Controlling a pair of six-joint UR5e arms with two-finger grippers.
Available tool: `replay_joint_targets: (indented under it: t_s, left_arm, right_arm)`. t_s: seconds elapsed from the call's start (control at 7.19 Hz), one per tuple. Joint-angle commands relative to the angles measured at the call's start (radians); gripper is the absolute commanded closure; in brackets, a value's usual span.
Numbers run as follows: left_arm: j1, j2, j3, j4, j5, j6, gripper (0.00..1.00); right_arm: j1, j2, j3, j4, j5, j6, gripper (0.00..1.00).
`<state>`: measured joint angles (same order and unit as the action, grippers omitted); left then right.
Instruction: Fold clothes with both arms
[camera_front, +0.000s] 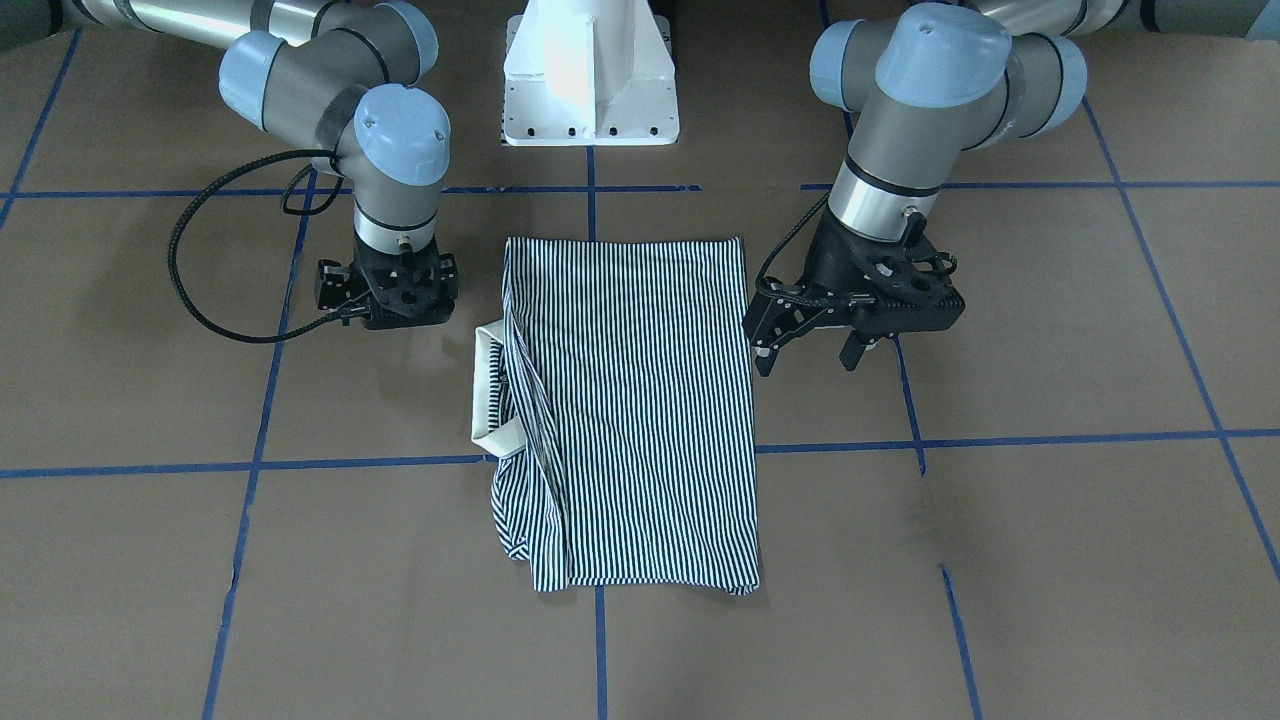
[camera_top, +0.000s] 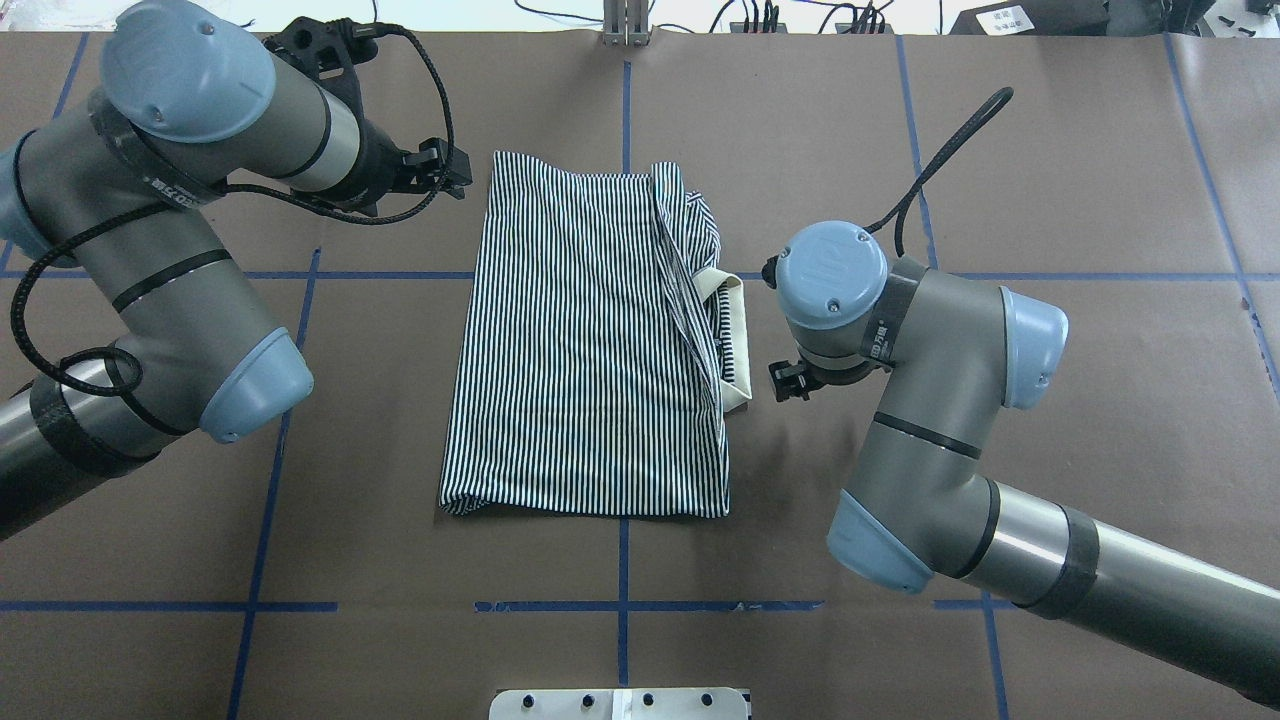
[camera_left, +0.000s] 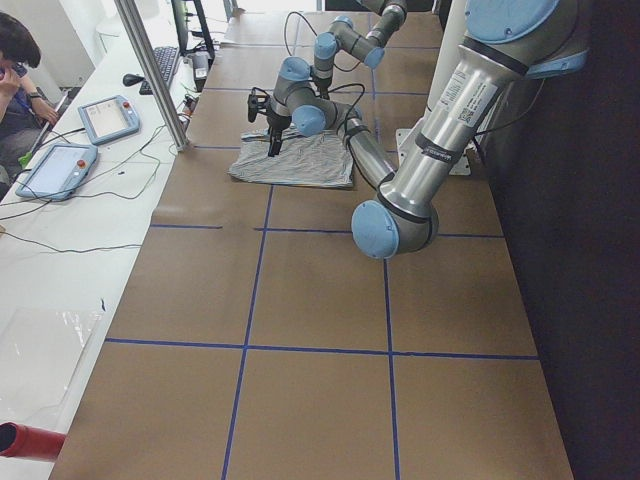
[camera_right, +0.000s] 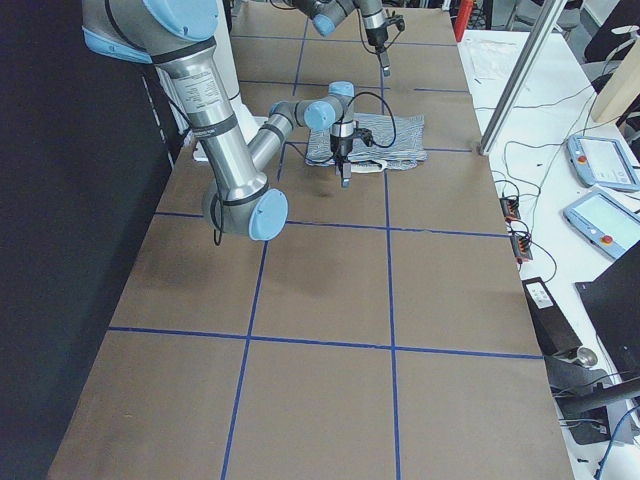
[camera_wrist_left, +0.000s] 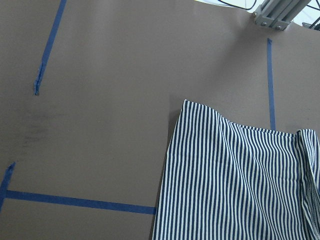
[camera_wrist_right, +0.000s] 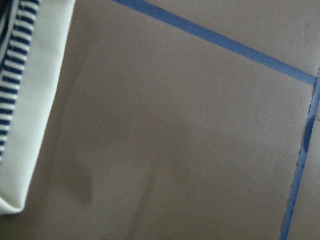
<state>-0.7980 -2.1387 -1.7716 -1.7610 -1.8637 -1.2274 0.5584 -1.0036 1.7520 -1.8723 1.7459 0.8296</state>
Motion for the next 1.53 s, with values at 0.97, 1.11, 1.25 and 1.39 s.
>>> replay_joint_targets:
  t_s: [0.97, 1.11, 1.25, 1.39]
  left_arm:
    - [-0.001, 0.011, 0.004, -0.006, 0.0, 0.006, 0.0]
    - [-0.001, 0.011, 0.004, -0.006, 0.0, 0.006, 0.0]
    - [-0.001, 0.01, 0.004, -0.006, 0.0, 0.006, 0.0]
    - [-0.001, 0.01, 0.004, -0.006, 0.0, 0.005, 0.0]
  right_arm:
    - [0.029, 0.358, -0.525, 0.298, 0.009, 0.005, 0.0]
    - [0.028, 0.356, -0.531, 0.298, 0.009, 0.008, 0.0]
    - [0.025, 0.355, -0.545, 0.297, 0.01, 0.008, 0.0]
    - [0.024, 0.355, -0.545, 0.292, 0.01, 0.006, 0.0]
